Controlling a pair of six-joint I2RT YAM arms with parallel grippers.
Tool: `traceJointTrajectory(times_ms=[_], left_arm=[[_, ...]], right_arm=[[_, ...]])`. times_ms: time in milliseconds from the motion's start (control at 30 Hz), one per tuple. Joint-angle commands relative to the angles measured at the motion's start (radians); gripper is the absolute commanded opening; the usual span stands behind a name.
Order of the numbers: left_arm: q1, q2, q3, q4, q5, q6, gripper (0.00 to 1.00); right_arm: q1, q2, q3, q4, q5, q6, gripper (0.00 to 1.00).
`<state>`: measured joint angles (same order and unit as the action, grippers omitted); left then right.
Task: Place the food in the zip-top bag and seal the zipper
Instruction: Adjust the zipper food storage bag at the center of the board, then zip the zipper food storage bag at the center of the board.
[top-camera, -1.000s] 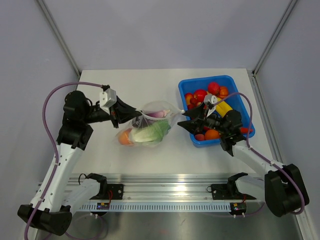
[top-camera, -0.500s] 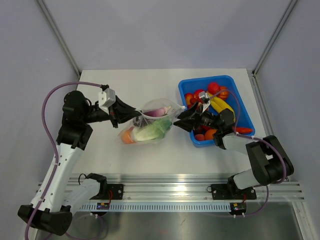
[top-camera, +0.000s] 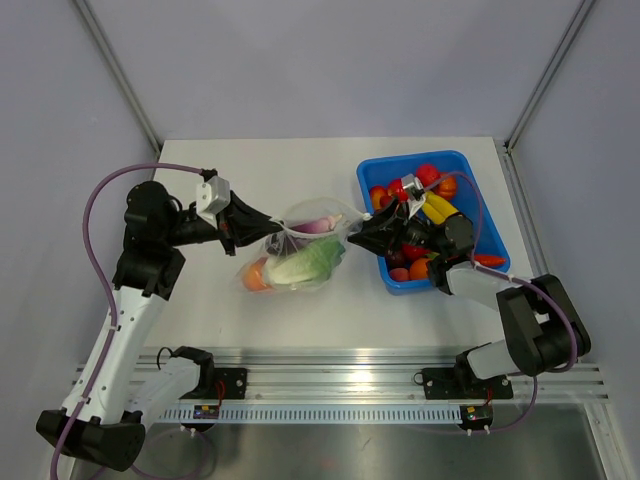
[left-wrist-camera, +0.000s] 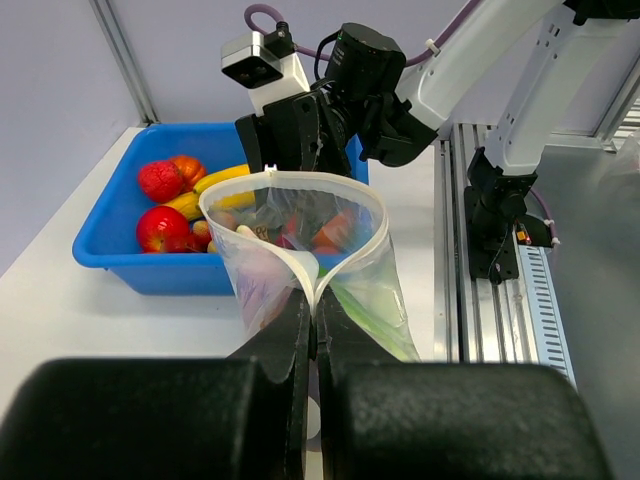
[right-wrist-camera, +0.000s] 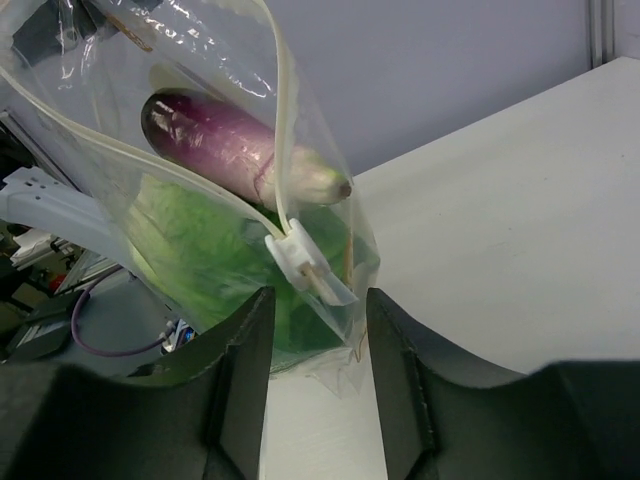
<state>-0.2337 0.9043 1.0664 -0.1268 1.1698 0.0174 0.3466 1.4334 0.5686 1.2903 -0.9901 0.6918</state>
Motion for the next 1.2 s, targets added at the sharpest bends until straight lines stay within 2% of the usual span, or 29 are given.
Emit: traceJointTrajectory(times_ms=[0, 233, 333, 367, 533, 567, 600, 633, 667, 700, 767, 800, 867, 900, 1000, 1033, 1167], left_arm=[[0.005, -0.008, 0.027, 0.073, 0.028, -0.005, 0.0], [0.007, 0.004, 0.009, 0.049, 0.022, 0.015, 0.0], [0.01, 0.015, 0.006, 0.012, 0.019, 0.038, 0.0], [0.013, 0.016, 0.003, 0.012, 0.018, 0.039, 0.0], [0.022, 0.03, -0.02, 0.0, -0.028, 0.053, 0.0], [0.027, 0.036, -0.019, -0.011, -0.048, 0.058, 0.05], [0.03, 0.039, -0.017, -0.045, -0.105, 0.068, 0.21], [0.034, 0.053, 0.0, -0.074, -0.125, 0.084, 0.59], [0.048, 0.056, 0.009, -0.138, -0.151, 0.117, 0.73], [0.054, 0.059, 0.024, -0.17, -0.224, 0.136, 0.86], [0.071, 0.053, 0.041, -0.195, -0.284, 0.16, 0.99], [0.073, 0.051, 0.043, -0.189, -0.323, 0.164, 0.99], [0.073, 0.079, 0.069, -0.178, -0.319, 0.167, 0.93], [0.071, 0.099, 0.085, -0.178, -0.27, 0.161, 0.9], [0.024, 0.194, 0.168, -0.212, -0.226, 0.177, 0.83], [-0.033, 0.221, 0.187, -0.229, -0.231, 0.203, 0.81], [-0.222, 0.321, 0.271, -0.333, -0.367, 0.376, 0.76]], right_arm=[[0.0, -0.04, 0.03, 0.27, -0.018, 0.015, 0.47], [-0.001, -0.093, 0.019, 0.236, 0.028, -0.015, 0.35], [0.0, -0.084, 0.034, 0.219, 0.015, -0.018, 0.15], [-0.001, -0.076, 0.042, 0.208, 0.002, -0.015, 0.01], [-0.001, -0.05, 0.048, 0.192, -0.019, -0.012, 0.0], [-0.001, -0.051, 0.05, 0.167, -0.022, -0.024, 0.0], [0.0, -0.063, 0.054, 0.088, -0.031, -0.047, 0.0], [-0.001, -0.071, 0.059, 0.031, -0.036, -0.11, 0.0], [0.0, -0.079, 0.066, -0.038, -0.042, -0.156, 0.0], [0.0, -0.097, 0.085, -0.194, -0.056, -0.267, 0.0], [0.012, -0.108, 0.112, -0.368, -0.048, -0.398, 0.0], [0.017, -0.108, 0.15, -0.543, -0.044, -0.543, 0.0], [0.031, -0.093, 0.184, -0.675, -0.033, -0.665, 0.0], [0.032, -0.078, 0.221, -0.775, -0.038, -0.752, 0.0], [0.032, -0.053, 0.26, -0.851, -0.051, -0.82, 0.0], [0.031, -0.048, 0.269, -0.864, -0.053, -0.828, 0.0], [0.038, -0.036, 0.309, -0.919, -0.074, -0.839, 0.0]])
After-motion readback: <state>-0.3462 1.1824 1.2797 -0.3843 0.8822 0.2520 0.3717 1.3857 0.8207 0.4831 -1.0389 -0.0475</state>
